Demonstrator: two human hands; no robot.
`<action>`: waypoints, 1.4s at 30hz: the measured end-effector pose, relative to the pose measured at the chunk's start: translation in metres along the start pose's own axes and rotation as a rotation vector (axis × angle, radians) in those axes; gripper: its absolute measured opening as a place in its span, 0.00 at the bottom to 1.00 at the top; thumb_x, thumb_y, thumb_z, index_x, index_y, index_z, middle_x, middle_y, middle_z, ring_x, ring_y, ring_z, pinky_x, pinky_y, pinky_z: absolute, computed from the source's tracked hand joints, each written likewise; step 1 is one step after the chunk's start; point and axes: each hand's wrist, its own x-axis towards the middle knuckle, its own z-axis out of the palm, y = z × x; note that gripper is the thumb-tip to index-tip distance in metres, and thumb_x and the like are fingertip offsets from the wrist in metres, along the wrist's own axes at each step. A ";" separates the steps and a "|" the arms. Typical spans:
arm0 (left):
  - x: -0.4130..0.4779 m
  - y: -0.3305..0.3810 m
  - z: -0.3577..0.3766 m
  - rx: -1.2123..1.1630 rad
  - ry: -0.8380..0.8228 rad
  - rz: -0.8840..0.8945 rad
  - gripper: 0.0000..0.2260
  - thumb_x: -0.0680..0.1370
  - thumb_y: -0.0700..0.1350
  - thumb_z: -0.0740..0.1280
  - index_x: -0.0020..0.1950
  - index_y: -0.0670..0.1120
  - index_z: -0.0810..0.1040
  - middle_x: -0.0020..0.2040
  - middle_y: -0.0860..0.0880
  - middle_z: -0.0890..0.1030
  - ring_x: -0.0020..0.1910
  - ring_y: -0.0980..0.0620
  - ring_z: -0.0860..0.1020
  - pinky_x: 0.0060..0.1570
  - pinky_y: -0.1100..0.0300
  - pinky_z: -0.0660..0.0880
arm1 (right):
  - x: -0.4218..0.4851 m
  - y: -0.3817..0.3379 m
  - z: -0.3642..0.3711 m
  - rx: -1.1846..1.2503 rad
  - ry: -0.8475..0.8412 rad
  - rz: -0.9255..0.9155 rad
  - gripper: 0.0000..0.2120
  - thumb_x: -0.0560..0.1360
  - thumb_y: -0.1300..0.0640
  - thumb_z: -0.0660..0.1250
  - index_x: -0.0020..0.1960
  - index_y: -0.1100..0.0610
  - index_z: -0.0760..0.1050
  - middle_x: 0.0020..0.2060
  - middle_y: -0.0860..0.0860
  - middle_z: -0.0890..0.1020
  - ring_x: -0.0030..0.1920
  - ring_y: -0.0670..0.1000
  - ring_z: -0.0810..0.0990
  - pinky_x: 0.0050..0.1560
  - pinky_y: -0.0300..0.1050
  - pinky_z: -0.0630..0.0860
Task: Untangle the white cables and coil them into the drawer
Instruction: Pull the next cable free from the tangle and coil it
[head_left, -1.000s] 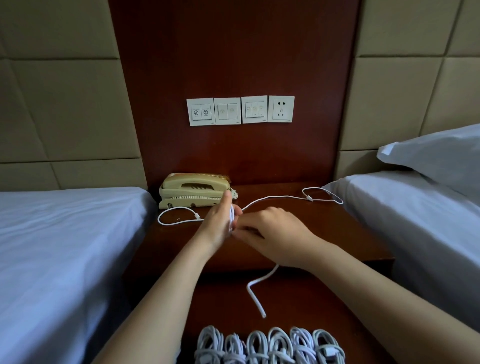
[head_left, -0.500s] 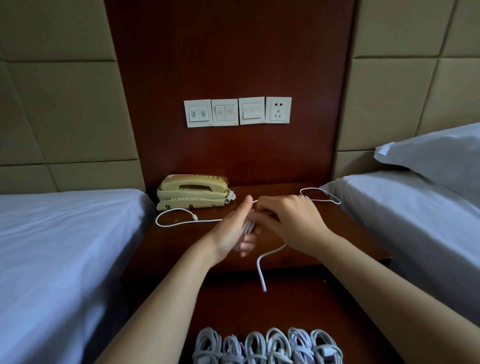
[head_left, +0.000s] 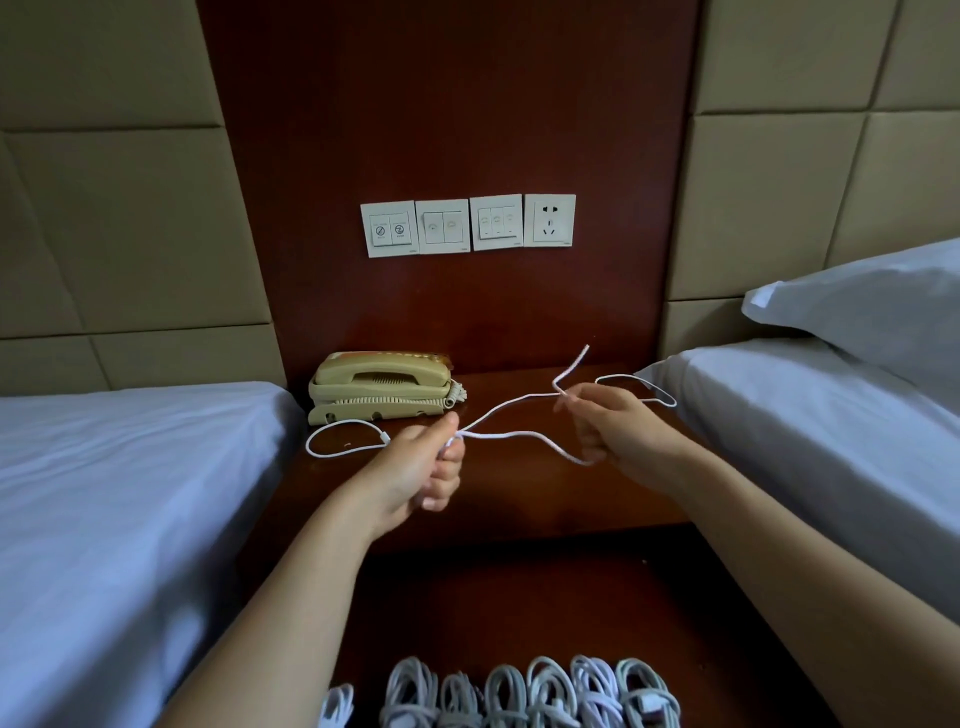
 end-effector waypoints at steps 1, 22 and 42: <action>0.002 -0.003 -0.002 0.012 0.020 -0.012 0.20 0.83 0.52 0.50 0.32 0.46 0.60 0.22 0.54 0.58 0.18 0.58 0.56 0.19 0.68 0.55 | 0.001 0.004 -0.001 0.044 -0.013 0.051 0.09 0.81 0.62 0.55 0.46 0.61 0.73 0.27 0.49 0.63 0.24 0.43 0.62 0.24 0.35 0.64; 0.009 -0.014 0.026 0.755 0.211 0.296 0.20 0.82 0.49 0.56 0.30 0.46 0.65 0.25 0.51 0.65 0.25 0.56 0.64 0.30 0.58 0.59 | -0.005 -0.008 0.047 -0.051 0.090 0.134 0.18 0.80 0.45 0.56 0.47 0.58 0.75 0.32 0.54 0.76 0.30 0.51 0.76 0.33 0.42 0.74; 0.003 0.001 0.015 -0.026 0.129 0.061 0.20 0.83 0.52 0.50 0.32 0.46 0.60 0.22 0.54 0.58 0.18 0.58 0.56 0.19 0.67 0.55 | -0.005 -0.015 0.011 -0.542 -0.169 -0.123 0.13 0.76 0.52 0.66 0.35 0.54 0.78 0.22 0.46 0.66 0.21 0.42 0.61 0.23 0.32 0.57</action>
